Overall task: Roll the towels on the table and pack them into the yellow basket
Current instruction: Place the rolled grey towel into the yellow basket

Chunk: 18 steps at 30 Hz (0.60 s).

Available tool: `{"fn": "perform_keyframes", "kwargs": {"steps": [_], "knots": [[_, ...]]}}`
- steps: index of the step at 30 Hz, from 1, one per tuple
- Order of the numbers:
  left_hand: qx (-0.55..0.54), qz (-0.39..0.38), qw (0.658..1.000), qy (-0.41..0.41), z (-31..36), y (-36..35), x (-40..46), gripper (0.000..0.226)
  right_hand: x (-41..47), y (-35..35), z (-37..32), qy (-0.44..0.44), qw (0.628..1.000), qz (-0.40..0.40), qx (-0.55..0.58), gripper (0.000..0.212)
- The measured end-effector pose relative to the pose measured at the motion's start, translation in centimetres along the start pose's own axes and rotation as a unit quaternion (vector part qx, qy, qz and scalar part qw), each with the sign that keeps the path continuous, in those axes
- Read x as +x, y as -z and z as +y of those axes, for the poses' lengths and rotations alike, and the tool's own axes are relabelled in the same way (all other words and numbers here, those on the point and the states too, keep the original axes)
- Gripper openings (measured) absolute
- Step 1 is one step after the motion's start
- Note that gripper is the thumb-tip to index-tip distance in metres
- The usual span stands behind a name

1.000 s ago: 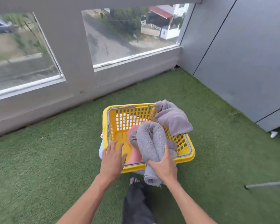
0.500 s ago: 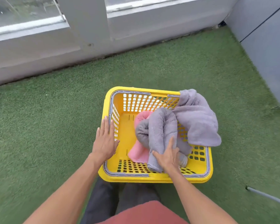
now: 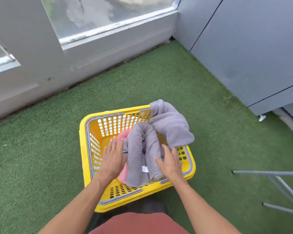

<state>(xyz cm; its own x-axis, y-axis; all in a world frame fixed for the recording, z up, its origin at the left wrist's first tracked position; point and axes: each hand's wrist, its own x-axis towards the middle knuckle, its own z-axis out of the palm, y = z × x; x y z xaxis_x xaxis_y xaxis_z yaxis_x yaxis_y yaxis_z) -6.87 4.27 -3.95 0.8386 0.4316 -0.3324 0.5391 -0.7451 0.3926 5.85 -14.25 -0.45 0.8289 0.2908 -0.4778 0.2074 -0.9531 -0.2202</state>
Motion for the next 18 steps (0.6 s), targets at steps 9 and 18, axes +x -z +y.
{"fn": "perform_keyframes", "kwargs": {"steps": [9, 18], "knots": [[0.004, 0.084, 0.988, -0.131, 10.5, 3.2, 8.5, 0.034, 8.0, 10.0, 4.7, 0.079, 0.995, 0.061, 0.004, 0.040], [-0.044, 0.102, 0.992, -0.064, 19.7, -1.5, 19.6, 0.028, 22.9, 13.4, 8.2, 0.176, 0.982, -0.041, 0.058, 0.042]]}}
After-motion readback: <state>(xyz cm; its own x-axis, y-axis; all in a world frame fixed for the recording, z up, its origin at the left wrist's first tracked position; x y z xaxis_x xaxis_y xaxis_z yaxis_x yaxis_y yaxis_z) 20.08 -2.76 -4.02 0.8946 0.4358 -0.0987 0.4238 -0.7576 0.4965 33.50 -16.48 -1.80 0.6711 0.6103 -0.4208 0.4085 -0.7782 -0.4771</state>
